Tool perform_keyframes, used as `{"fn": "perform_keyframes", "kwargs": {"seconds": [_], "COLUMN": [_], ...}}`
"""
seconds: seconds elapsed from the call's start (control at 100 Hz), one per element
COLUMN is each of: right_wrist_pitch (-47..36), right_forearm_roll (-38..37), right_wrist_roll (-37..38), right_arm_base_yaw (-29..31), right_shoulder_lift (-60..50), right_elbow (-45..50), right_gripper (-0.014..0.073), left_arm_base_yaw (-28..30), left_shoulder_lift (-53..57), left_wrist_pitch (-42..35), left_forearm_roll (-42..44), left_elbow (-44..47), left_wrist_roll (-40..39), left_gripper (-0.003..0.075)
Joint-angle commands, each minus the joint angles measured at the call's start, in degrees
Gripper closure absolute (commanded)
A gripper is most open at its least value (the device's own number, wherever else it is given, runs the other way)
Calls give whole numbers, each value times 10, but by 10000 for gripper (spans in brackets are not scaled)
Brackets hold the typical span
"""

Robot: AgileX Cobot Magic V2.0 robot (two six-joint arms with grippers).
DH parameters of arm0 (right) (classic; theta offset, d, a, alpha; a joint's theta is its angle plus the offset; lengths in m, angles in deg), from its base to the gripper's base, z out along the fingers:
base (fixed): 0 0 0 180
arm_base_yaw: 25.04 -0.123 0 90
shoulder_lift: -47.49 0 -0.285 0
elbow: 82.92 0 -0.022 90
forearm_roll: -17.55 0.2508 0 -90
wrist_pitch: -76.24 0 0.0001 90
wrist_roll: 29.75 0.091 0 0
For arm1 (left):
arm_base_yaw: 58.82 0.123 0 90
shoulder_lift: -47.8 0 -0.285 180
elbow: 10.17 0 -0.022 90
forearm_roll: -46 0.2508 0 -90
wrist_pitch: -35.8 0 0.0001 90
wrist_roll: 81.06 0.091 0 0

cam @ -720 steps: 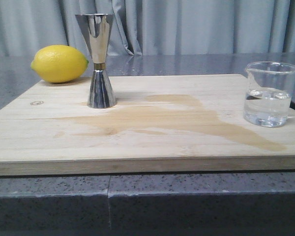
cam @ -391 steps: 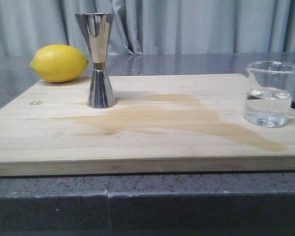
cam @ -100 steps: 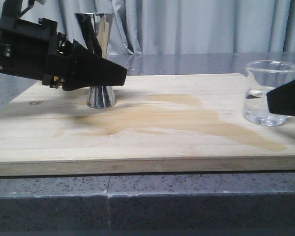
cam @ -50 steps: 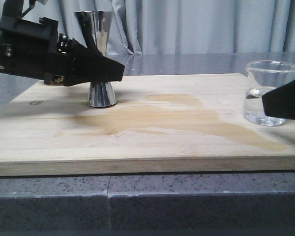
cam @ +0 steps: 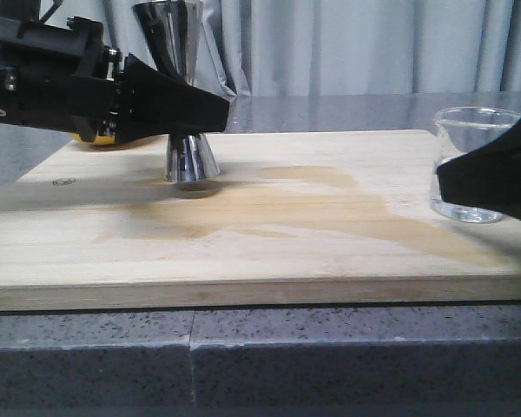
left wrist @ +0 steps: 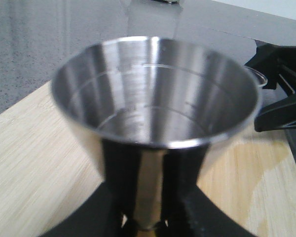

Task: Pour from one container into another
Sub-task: 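Reach the right gripper to the glass beaker and grasp it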

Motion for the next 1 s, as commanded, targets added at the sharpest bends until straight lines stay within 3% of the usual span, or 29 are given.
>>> {"fn": "perform_keyframes", "kwargs": {"seconds": [0.0,0.25,0.51,0.76,0.99], "right_wrist_pitch": [-81,-172,-190,-194,-195], "right_forearm_roll": [-10,-26,-26,-26,-26], "right_wrist_roll": [-4,-4,-4,-4,-4], "right_arm_base_yaw": [-1,-1,-1,-1,-1], "right_shoulder_lift": [20,88,107,107,107], "right_elbow": [-16,-16,-16,-16,-16], "right_gripper": [154,154,163,308,387], "left_arm_base_yaw": [-5,-5,-5,-5,-5], "left_shoulder_lift": [29,34,37,37,37], "left_wrist_pitch": [56,71,72,72,72], "left_forearm_roll": [-42,-42,-39,-37,-25], "left_elbow": [-13,-13,-13,-13,-13], "left_wrist_roll": [-5,-5,-5,-5,-5], "left_gripper": [739,739,739,739,739]}}
